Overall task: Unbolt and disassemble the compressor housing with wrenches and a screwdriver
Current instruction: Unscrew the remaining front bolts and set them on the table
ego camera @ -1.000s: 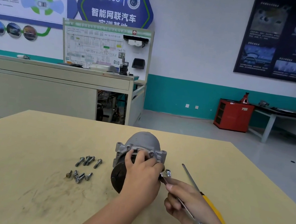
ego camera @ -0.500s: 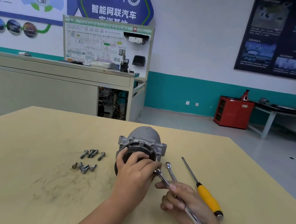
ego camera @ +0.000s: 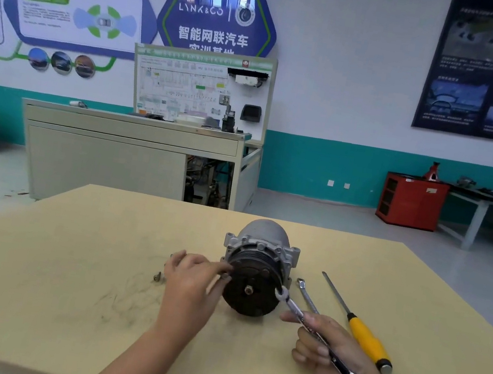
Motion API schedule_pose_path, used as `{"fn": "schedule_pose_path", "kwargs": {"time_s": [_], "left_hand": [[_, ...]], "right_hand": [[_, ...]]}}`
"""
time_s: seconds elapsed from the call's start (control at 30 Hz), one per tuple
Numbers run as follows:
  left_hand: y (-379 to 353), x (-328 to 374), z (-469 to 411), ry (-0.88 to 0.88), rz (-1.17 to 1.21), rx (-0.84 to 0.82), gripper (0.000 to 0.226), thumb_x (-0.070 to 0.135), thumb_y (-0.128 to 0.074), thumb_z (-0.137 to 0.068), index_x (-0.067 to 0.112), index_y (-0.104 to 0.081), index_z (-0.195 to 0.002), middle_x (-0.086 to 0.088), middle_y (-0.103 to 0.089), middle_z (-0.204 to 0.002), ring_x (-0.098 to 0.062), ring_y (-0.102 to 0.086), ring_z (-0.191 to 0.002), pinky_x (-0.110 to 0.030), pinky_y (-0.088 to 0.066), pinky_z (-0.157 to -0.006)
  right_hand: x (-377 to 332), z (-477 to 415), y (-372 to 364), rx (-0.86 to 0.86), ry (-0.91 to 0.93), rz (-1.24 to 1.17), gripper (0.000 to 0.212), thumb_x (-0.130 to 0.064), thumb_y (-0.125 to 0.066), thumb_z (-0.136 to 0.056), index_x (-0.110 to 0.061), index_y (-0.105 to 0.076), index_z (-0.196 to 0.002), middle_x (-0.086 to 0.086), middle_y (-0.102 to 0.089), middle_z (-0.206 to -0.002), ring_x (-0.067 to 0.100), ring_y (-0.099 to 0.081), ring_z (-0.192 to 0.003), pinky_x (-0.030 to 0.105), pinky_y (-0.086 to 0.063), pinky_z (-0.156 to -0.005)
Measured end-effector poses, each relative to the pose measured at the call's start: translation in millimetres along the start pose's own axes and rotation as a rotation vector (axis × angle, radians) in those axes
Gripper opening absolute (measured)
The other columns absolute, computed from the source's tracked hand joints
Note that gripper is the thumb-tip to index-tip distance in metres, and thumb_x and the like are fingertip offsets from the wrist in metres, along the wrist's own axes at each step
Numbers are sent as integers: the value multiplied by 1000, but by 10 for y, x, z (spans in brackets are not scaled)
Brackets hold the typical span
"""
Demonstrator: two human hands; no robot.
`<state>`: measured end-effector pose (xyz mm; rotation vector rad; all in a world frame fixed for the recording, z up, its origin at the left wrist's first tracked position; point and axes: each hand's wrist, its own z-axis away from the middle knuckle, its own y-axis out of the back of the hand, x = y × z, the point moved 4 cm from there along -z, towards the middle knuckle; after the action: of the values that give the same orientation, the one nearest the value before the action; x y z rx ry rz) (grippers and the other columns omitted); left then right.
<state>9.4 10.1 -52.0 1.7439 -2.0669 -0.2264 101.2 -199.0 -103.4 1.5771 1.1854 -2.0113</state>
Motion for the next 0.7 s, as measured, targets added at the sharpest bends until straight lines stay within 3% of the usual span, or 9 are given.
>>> {"fn": "schedule_pose_path", "kwargs": {"time_s": [0.17, 0.23, 0.37, 0.5, 0.7], "left_hand": [[188, -761, 178, 593, 158, -68, 12, 14, -74, -79, 18, -73, -91, 9, -64, -79, -19, -59, -89, -25, -34, -72], [182, -953, 298, 699, 118, -143, 8, 17, -69, -84, 16, -73, -91, 3, -67, -81, -21, -61, -92, -26, -34, -70], [42, -1051, 378, 705, 14, -267, 14, 16, -63, -87, 18, -71, -99, -3, -70, -92, -24, -59, -100, -30, -42, -76], [13, -1075, 377, 699, -79, -270, 15, 17, -60, -88, 17, -66, -102, -4, -71, -95, -28, -58, -97, -32, -44, -75], [-53, -1059, 392, 621, -299, -456, 18, 22, -51, -91, 17, -59, -106, -12, -65, -95, -30, -56, -96, -32, -44, -75]], "right_hand": [[-59, -39, 86, 173, 85, -144, 34, -20, -55, -81, 5, -72, -95, -4, -26, -39, 7, -25, -33, 25, -38, -46], [-64, -53, 109, 209, 98, -176, 33, -22, -55, -81, 3, -73, -95, -4, -26, -39, 6, -24, -32, 24, -38, -46], [-80, -53, 144, 267, 151, -229, 31, -23, -55, -80, -1, -73, -93, -5, -26, -39, 6, -25, -32, 23, -39, -45], [-112, -47, 187, 362, 195, -268, 27, -21, -47, -93, -2, -66, -100, -5, -27, -40, 7, -24, -31, 22, -38, -45], [-102, -53, 235, 398, 201, -254, 27, -22, -46, -96, -3, -65, -102, -4, -27, -41, 8, -25, -32, 23, -36, -48]]}}
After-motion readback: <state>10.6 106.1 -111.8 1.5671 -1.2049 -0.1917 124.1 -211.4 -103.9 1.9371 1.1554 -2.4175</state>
